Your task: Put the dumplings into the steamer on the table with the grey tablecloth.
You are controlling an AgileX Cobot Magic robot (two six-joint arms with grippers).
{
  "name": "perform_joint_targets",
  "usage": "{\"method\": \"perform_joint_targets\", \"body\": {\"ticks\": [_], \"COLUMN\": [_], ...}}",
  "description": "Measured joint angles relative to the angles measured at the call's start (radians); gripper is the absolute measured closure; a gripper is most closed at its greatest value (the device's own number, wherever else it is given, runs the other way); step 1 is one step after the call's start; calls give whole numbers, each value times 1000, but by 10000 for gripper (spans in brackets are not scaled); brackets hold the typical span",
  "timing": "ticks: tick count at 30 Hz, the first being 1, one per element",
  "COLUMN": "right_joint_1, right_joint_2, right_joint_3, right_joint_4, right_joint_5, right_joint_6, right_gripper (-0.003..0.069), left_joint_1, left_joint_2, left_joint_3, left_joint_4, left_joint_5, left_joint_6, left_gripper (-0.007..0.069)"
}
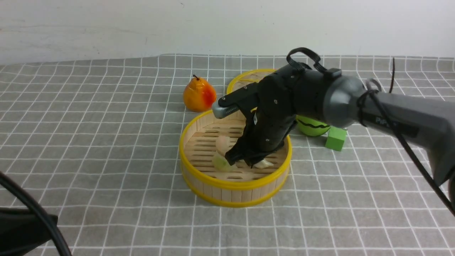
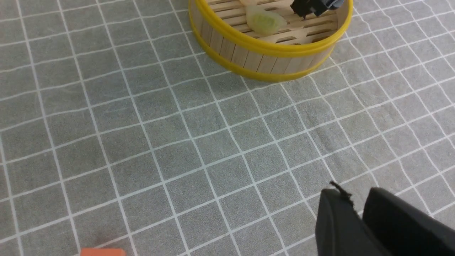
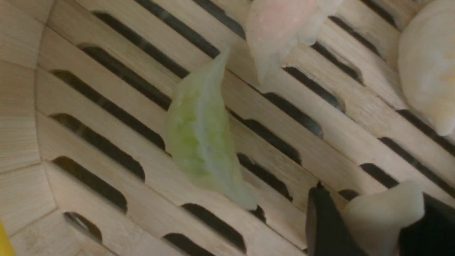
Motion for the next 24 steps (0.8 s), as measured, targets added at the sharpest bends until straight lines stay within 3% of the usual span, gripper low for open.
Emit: {"method": "perform_joint_targets", "body": {"ticks": [7, 12, 18, 21, 24], "right_joint_1": [0, 0, 0, 0, 0], "right_joint_2": [-9, -76, -275, -383, -515], "right_joint_3": [-5, -6, 31, 118, 269], "right_joint_4": [0, 1, 33, 60, 86], "right_joint_5": [7, 90, 115, 59, -46], "right_joint_6": [20, 20, 13, 5, -1], "right_gripper": [231, 235, 452, 579, 671], "left_joint_1": [0, 0, 0, 0, 0], "left_joint_2": [-5, -79, -359, -486, -595], "left_joint_3": [0, 2, 70, 145, 219], "left_joint_4": [0, 0, 37, 81, 117], "left_joint_5": [17, 23, 25, 21, -16], "left_joint_6": [0, -4, -123, -203, -273], "left_gripper": [512, 512, 550, 627, 638]}}
